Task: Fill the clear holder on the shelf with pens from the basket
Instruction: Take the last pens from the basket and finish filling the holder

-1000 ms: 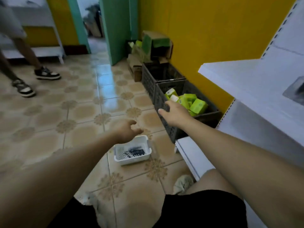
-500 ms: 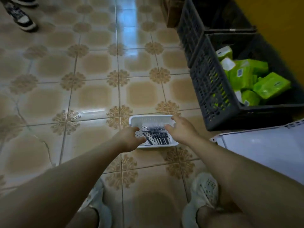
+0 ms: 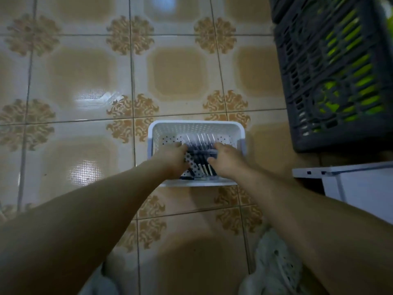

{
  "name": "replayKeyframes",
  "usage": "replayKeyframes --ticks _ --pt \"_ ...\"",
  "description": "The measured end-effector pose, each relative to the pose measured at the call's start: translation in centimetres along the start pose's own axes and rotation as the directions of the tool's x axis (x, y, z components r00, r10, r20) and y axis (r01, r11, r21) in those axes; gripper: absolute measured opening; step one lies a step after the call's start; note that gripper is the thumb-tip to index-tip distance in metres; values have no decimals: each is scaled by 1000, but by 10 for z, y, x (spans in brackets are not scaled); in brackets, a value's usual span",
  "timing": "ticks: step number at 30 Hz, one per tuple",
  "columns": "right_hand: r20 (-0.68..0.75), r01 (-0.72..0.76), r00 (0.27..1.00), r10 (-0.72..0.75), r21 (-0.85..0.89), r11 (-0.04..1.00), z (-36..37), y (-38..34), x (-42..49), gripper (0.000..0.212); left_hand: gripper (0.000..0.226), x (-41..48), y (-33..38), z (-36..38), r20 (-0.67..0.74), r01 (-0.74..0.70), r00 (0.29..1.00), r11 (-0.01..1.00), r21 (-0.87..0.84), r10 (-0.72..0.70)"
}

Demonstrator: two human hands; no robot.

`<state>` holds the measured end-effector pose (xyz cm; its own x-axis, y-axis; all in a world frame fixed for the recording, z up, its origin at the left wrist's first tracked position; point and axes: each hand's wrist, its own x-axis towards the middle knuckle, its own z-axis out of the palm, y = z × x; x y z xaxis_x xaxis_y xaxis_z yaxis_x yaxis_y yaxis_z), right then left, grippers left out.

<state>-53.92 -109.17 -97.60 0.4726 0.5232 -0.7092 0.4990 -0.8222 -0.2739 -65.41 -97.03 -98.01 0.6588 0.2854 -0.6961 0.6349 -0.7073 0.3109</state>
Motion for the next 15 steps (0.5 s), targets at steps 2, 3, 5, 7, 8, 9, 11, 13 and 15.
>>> replayKeyframes --ticks 2,3,5,7,8,9,11,13,15 --pt "4 1 1000 -1 -7 1000 6 3 8 50 55 12 -3 10 -9 1 1000 999 34 0" --pt "5 2 1000 -2 6 1000 7 4 11 48 52 16 -4 15 -16 14 1000 998 57 -13" --pt "0 28 1000 -28 56 998 9 5 15 48 40 21 -6 21 -45 36 999 994 99 -31" --pt "6 91 996 -92 95 991 9 4 17 49 27 23 -6 27 -83 50 996 996 80 -43" --pt "11 121 992 -123 106 987 9 3 17 50 23 22 -6 29 -87 56 995 997 59 -51" --pt "10 140 990 -142 123 983 8 3 17 52 20 22 -6 32 -81 65 995 997 44 -61" --pt "-23 125 992 -123 156 980 7 3 18 56 12 21 -5 36 -43 118 992 993 -1 -118" --pt "-62 56 997 -47 154 986 8 5 19 58 19 22 -6 40 12 219 976 967 -130 -219" --pt "-60 -26 998 36 155 988 11 7 21 60 31 23 -6 41 75 304 952 905 -297 -296"
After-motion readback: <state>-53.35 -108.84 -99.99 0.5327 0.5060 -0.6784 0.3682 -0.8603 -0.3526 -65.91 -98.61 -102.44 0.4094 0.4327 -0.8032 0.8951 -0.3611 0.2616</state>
